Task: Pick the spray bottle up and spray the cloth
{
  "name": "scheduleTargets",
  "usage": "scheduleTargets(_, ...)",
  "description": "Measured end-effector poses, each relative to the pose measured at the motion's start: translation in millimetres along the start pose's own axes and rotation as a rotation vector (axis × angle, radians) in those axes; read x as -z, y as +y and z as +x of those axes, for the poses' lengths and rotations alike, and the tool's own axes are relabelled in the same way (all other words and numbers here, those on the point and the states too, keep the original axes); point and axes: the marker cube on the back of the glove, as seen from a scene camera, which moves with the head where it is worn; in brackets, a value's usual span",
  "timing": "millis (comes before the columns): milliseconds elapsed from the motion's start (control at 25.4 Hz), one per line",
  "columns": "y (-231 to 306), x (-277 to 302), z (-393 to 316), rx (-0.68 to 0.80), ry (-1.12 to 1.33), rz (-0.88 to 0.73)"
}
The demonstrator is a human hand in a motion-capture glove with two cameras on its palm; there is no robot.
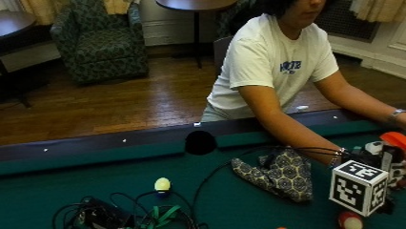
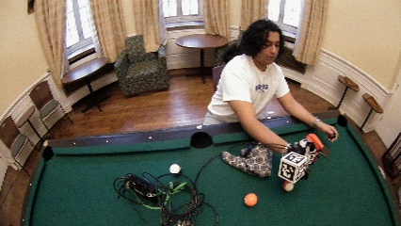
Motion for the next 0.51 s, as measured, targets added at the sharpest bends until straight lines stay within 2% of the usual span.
scheduleTargets(511, 7.0, 3.8, -0.9, -0.122, 0.026, -0.021)
